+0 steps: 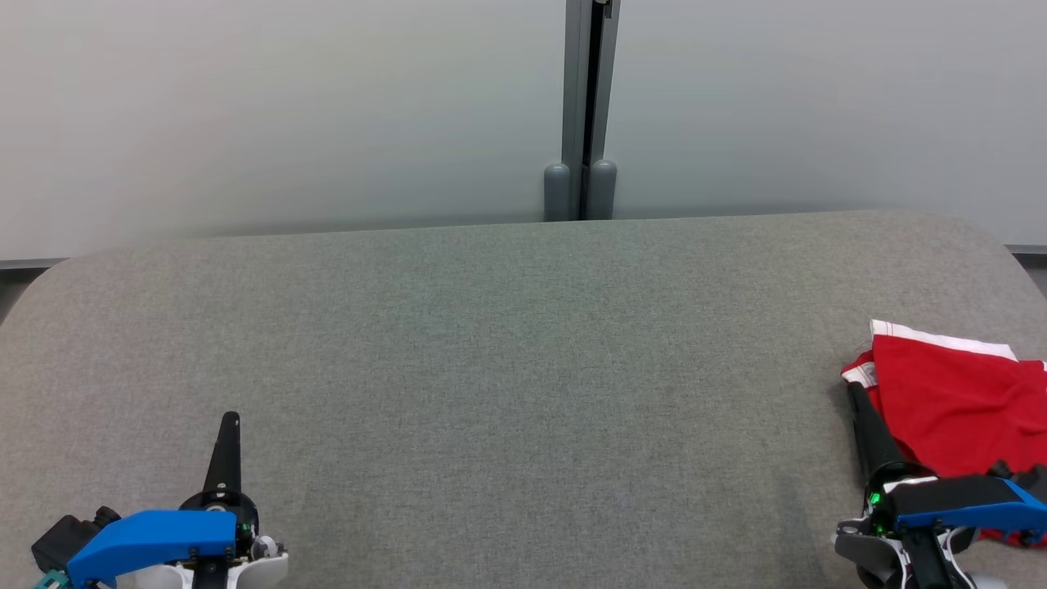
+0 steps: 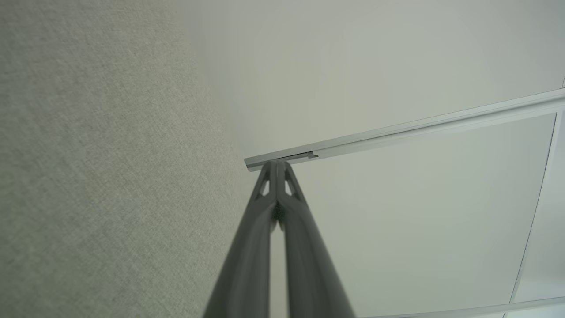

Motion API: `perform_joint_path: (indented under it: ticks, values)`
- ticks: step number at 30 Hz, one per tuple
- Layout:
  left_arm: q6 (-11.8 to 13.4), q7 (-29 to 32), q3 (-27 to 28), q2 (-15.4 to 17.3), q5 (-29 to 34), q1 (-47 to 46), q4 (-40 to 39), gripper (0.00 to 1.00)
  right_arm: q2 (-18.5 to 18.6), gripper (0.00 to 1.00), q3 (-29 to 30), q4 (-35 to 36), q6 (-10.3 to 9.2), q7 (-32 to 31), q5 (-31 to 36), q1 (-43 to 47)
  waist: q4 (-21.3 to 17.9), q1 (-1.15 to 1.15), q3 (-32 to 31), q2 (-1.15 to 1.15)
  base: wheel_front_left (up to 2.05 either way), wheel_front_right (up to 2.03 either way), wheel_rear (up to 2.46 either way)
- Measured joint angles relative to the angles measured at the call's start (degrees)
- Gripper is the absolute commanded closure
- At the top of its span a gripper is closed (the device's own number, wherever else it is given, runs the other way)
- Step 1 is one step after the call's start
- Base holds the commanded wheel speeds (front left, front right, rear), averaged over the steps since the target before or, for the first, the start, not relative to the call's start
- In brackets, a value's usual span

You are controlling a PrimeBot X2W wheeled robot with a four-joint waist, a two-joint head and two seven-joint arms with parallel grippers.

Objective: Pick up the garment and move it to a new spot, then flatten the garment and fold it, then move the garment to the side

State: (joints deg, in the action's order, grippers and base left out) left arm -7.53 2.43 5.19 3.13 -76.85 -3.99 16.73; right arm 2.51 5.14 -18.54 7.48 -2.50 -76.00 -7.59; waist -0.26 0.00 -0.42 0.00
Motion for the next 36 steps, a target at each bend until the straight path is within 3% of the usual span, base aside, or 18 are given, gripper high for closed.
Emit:
perform_joint_path:
  ticks: [36]
  values:
    - [0.0,3.9,1.3,-0.2,-14.6,-1.8,-2.4,1.00,0.1,1.00,1.3,4.4,0.00,-3.9,-15.4,0.9,0.2,-0.01,0.6,0.00,0.00,0.00,0.00]
